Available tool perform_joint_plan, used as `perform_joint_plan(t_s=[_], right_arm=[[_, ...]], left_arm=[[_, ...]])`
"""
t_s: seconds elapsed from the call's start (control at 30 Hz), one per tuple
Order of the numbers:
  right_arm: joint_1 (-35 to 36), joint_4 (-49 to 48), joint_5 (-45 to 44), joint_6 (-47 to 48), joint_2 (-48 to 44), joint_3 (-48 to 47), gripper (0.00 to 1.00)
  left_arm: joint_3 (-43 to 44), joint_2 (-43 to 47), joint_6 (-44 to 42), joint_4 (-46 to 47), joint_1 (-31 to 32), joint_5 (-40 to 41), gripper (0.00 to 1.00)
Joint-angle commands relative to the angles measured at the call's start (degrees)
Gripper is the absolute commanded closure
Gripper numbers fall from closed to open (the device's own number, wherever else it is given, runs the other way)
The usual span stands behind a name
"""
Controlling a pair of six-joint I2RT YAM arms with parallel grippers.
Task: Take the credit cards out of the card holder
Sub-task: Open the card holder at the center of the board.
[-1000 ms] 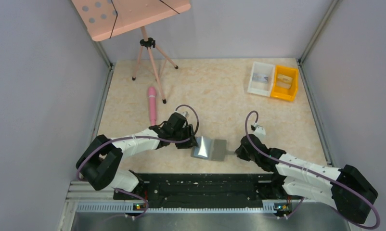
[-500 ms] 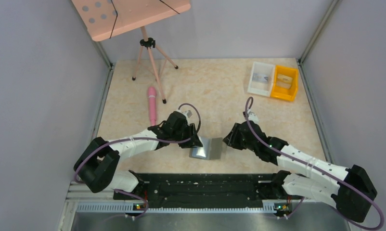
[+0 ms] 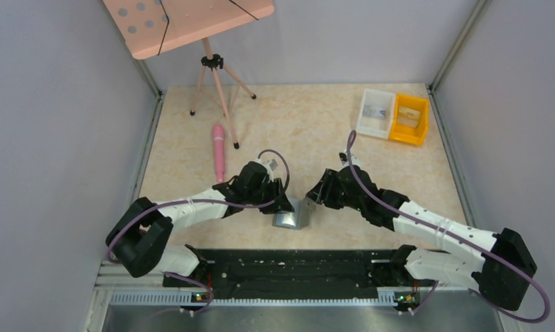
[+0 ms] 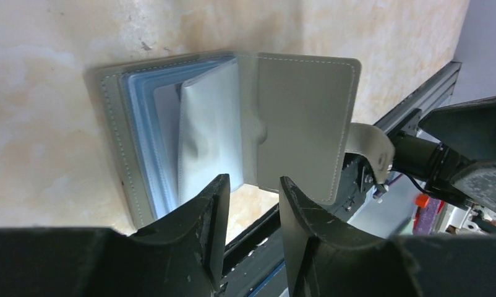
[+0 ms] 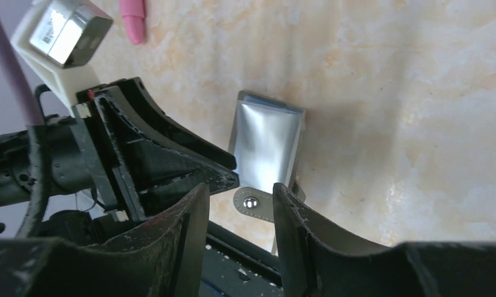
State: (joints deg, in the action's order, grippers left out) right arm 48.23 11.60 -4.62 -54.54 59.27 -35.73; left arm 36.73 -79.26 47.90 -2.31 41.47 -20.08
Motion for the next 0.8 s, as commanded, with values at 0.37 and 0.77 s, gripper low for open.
perform_joint_plan(t_s=[0.37,0.77], right_arm=[[4.06,-5.80,1.61,0.36,-4.86,-5.47,0.66],[5.39,-9.38,3.75,0.57,-8.20,4.69,0.81]], left_arm=[[0.97,-4.41,5.17,15.00,4.94,-6.54,0.60],[4.56,-10.95,4.65,16.08,6.01,-4.14,0.61]])
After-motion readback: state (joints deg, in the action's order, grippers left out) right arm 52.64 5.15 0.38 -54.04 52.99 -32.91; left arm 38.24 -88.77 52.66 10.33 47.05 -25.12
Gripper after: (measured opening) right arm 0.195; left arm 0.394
